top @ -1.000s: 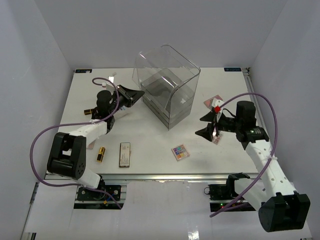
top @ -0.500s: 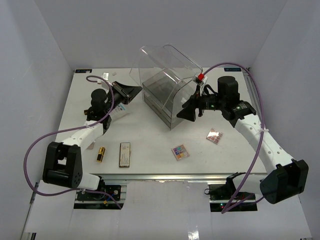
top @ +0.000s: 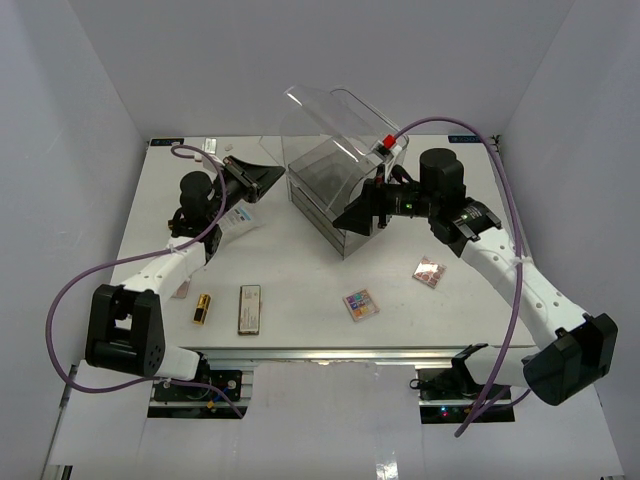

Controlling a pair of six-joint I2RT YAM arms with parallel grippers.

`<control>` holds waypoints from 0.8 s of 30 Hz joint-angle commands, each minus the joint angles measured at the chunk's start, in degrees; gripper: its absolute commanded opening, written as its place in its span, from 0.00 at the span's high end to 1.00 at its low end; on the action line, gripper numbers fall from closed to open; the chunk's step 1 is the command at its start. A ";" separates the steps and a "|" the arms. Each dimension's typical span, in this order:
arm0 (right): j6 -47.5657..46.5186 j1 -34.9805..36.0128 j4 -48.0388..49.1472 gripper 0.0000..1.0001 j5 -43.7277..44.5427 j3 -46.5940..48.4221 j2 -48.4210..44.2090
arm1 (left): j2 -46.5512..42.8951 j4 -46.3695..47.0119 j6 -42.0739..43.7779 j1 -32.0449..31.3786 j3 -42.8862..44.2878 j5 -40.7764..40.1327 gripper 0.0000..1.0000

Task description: Organize the makeup

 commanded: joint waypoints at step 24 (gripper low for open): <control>16.14 4.27 18.61 0.59 11.41 2.50 5.12 | -3.28 0.76 -0.77 -0.39 5.17 1.91 1.00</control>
